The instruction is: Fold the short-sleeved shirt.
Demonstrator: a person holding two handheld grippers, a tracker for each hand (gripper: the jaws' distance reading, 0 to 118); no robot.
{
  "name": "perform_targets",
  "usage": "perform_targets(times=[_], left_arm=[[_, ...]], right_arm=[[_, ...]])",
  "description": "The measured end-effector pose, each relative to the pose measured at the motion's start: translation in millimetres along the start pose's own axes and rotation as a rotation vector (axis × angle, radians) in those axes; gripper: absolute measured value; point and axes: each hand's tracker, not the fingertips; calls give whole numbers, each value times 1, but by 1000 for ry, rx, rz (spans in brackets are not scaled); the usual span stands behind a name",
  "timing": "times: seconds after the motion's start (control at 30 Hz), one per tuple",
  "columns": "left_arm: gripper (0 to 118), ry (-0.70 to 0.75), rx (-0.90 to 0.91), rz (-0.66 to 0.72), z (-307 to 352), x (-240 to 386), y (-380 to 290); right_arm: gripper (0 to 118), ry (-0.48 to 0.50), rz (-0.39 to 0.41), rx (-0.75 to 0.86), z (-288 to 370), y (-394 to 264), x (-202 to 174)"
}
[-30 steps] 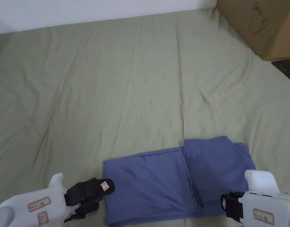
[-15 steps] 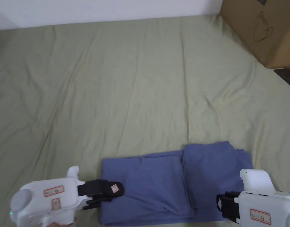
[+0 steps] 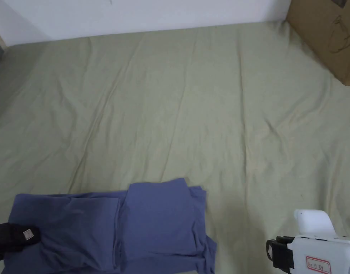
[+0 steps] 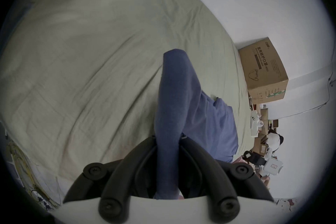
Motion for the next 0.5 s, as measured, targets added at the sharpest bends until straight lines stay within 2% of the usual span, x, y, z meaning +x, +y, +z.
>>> perform_targets(times=[0.1,0.13,0.27,0.4,0.5], left_arm=[[9,30,16,-50,0,51,-9],[9,14,16,-37,0,36,4],[9,-231,28,-136,-12,115,-17],[9,-340,-95,-180,-70,158,-26],[10,-321,-169,-232,-119,192,-39]], right_arm=[[2,-2,3,-5,0,0,0],[2,0,4,-5,0,0,1],[2,0,-7,5,4,-1,7],[2,-5,-37,5,5,-4,18],[2,-11,-51,8,8,-8,28]])
